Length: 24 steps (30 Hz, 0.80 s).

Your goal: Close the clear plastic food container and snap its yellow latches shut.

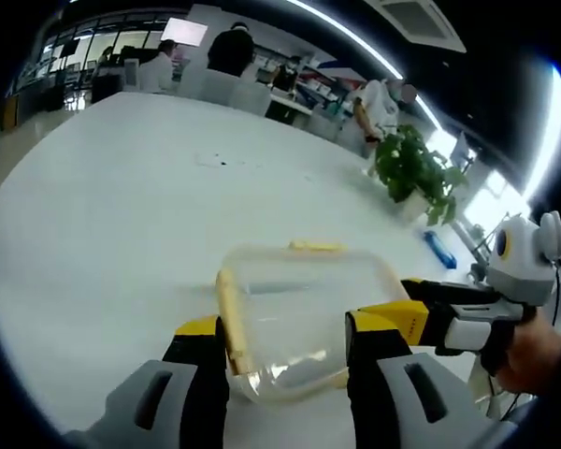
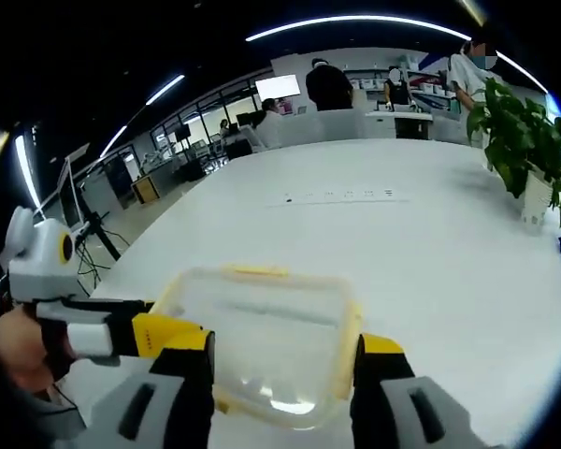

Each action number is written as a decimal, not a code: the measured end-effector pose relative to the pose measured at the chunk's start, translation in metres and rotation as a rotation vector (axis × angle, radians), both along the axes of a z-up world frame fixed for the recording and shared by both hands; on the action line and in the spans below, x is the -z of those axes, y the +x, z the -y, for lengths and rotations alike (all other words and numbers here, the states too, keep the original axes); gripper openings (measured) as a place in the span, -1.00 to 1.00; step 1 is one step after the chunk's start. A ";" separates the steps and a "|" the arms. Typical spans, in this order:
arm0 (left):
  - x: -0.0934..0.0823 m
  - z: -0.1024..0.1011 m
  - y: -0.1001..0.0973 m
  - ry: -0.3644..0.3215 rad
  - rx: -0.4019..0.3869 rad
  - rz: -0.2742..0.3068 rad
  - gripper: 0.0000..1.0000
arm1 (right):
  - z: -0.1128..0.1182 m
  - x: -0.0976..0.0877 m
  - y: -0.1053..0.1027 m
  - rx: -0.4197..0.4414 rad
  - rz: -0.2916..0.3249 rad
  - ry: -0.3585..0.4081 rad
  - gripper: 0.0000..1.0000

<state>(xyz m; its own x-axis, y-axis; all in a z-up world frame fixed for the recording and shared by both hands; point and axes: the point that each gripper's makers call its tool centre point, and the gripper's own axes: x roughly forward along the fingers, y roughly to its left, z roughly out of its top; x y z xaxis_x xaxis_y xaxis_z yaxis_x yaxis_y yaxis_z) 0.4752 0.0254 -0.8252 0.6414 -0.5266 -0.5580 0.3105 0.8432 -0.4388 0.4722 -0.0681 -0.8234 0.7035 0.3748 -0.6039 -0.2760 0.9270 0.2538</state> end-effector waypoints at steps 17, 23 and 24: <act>0.002 -0.005 0.006 0.008 0.006 0.000 -0.02 | -0.005 -0.001 0.005 0.003 0.011 0.000 0.16; 0.001 -0.023 0.011 0.011 -0.015 -0.002 -0.02 | -0.024 -0.001 0.014 -0.019 0.023 0.004 0.16; 0.001 -0.026 0.013 0.015 -0.016 -0.001 -0.02 | -0.027 -0.001 0.015 -0.022 0.024 0.004 0.16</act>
